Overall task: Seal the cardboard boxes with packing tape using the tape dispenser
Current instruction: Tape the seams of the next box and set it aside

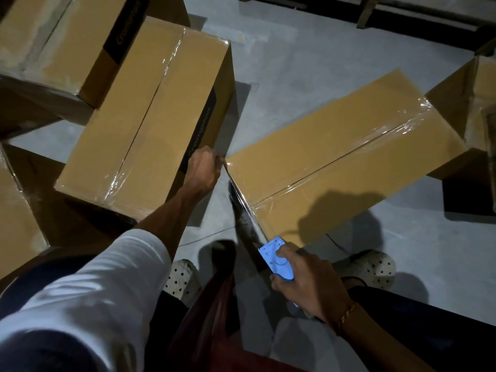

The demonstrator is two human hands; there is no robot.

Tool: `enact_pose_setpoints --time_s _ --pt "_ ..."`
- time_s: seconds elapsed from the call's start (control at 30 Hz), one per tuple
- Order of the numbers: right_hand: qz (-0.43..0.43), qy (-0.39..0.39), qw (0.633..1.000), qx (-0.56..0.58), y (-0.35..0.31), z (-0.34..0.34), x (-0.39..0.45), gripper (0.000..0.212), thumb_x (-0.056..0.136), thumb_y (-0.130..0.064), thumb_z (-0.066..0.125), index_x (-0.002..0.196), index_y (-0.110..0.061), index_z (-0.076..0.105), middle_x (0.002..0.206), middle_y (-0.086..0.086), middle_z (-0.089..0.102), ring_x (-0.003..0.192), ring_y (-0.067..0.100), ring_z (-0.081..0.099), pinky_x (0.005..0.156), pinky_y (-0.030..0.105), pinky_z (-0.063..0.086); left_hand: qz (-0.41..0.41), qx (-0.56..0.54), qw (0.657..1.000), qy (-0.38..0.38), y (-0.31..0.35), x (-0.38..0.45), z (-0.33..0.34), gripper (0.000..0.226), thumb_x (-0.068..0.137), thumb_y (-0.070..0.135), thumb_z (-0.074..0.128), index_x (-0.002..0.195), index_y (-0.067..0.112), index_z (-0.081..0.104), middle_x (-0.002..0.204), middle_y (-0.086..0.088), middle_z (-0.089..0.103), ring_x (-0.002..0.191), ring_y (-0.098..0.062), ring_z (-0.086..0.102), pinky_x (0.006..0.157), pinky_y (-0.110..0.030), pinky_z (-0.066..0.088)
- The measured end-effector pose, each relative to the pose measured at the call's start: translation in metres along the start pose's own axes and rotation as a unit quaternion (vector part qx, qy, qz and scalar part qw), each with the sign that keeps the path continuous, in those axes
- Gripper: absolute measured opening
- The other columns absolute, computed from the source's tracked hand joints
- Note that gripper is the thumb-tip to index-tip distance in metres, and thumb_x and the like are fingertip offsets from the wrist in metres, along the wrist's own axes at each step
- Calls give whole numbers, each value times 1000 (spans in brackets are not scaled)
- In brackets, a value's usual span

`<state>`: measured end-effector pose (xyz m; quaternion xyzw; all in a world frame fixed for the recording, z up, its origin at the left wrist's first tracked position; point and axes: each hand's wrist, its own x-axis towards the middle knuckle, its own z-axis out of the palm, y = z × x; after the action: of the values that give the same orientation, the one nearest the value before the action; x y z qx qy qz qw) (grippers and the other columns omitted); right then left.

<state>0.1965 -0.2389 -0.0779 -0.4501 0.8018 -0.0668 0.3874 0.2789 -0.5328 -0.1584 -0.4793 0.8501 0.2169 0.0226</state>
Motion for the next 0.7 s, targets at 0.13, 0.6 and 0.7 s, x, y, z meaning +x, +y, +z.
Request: enact_pose_setpoints --time_s 0.13,0.6,0.7 --pt "4 -8 1000 11 -1 1 1 43 82 -54 59 115 -28 50 104 -1 69 98 20 65 84 32 49 15 -1 1000 -3 3 -1 -3 28 104 13 48 92 -2 69 93 -16 64 76 -19 53 64 -29 38" --pt "3 -15 1000 10 0 1 5 38 83 -53 60 111 -29 51 105 -2 69 95 20 66 81 31 50 12 -31 999 -16 -3 3 8 35 105 32 47 96 2 64 94 -15 60 80 -21 55 65 -31 41" --pt "2 -15 1000 14 1 3 6 37 83 -53 60 109 -28 50 103 0 69 93 21 66 81 32 51 -22 -61 997 -51 -2 5 16 46 99 54 51 88 10 58 83 -9 60 76 -22 60 59 -28 43"
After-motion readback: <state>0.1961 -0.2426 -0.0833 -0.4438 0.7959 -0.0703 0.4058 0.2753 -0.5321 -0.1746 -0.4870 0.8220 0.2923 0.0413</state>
